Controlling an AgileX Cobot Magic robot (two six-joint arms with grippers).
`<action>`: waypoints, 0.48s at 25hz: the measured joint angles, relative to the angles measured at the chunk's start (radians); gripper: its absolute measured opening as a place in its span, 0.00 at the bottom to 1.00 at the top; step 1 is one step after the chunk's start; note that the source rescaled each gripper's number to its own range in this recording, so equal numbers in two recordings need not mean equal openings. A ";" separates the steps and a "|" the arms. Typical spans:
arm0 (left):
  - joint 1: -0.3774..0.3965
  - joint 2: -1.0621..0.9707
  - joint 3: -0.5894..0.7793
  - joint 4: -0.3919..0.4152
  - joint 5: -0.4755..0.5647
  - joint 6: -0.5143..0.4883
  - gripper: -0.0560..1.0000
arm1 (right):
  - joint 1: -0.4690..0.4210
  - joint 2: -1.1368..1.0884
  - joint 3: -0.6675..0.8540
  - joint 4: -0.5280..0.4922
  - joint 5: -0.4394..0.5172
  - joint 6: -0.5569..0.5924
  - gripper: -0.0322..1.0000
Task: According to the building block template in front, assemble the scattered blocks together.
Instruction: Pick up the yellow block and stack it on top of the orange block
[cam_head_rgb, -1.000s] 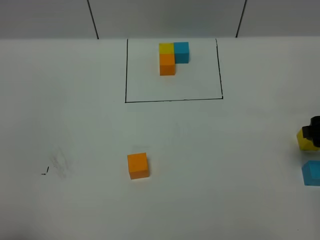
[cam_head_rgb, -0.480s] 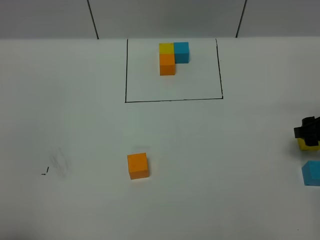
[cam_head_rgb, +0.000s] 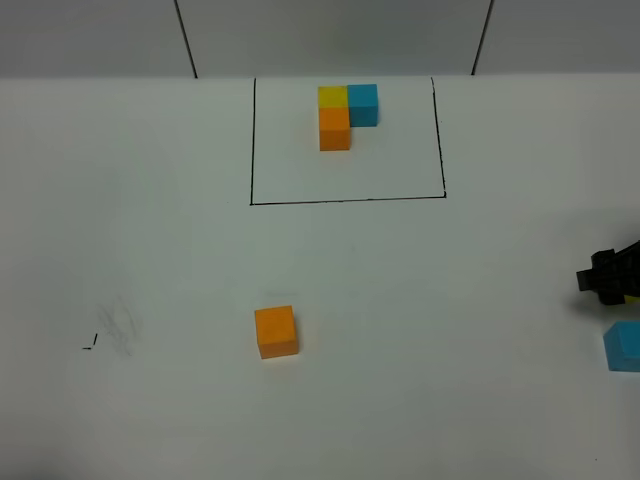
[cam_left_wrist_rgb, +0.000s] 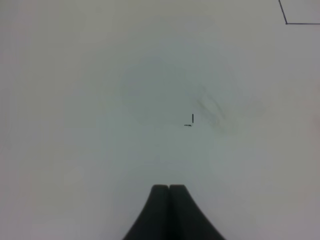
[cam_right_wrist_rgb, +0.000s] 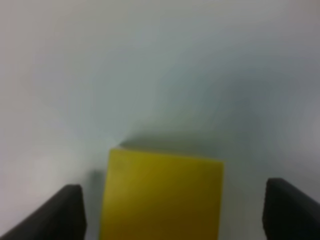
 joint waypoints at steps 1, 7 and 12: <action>0.000 0.000 0.000 0.000 0.000 0.000 0.05 | 0.000 0.010 0.000 0.000 -0.010 0.000 0.96; 0.000 0.000 0.000 0.000 0.000 0.000 0.05 | 0.000 0.026 0.000 0.000 -0.065 0.000 0.81; 0.000 0.000 0.000 0.000 0.000 0.000 0.05 | 0.000 0.026 0.000 0.000 -0.084 -0.001 0.62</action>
